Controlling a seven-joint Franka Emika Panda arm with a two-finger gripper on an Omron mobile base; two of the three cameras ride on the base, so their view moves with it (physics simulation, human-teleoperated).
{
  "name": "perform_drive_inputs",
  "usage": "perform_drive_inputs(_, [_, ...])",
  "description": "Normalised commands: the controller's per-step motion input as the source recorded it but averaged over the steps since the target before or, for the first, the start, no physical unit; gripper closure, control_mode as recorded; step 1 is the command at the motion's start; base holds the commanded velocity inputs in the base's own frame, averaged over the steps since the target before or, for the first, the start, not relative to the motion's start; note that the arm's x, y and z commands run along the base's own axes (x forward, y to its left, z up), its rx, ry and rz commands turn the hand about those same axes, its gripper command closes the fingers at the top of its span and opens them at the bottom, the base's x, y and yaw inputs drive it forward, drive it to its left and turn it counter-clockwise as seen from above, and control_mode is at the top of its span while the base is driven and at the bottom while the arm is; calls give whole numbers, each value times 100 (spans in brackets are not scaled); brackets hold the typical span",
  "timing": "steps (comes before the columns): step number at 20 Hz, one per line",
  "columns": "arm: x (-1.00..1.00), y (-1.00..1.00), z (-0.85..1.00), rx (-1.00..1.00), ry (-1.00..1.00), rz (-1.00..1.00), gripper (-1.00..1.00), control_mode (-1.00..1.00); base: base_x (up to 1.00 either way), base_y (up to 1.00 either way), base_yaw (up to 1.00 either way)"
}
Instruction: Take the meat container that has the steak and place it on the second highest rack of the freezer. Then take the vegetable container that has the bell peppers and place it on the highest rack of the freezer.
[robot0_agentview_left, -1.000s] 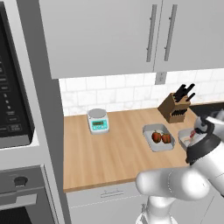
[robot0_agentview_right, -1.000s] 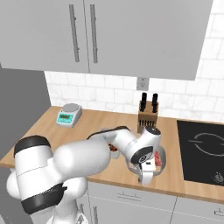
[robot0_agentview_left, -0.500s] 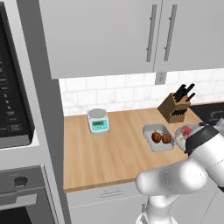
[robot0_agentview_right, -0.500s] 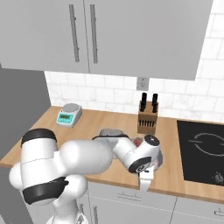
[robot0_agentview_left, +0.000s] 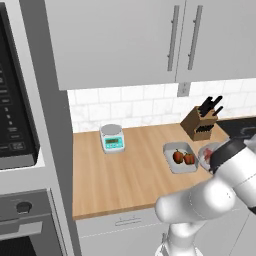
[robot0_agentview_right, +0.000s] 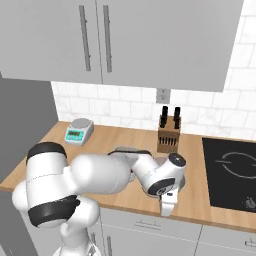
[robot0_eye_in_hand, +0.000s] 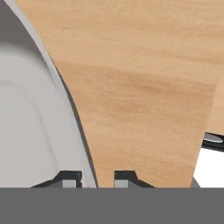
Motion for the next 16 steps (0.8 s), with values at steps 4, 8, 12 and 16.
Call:
perform_drive_inputs(4, [4, -4, 35, 0, 0, 0, 100, -100, 0, 0, 0])
perform_drive_inputs(8, [-12, -8, 93, 0, -7, 0, 100, -100, 0, 0, 0])
perform_drive_inputs(12, [-34, 0, 100, 3, -20, 4, 100, -100, 0, 0, 0])
perform_drive_inputs(16, [-24, 12, 100, 1, -17, 26, 100, -100, 0, 0, 0])
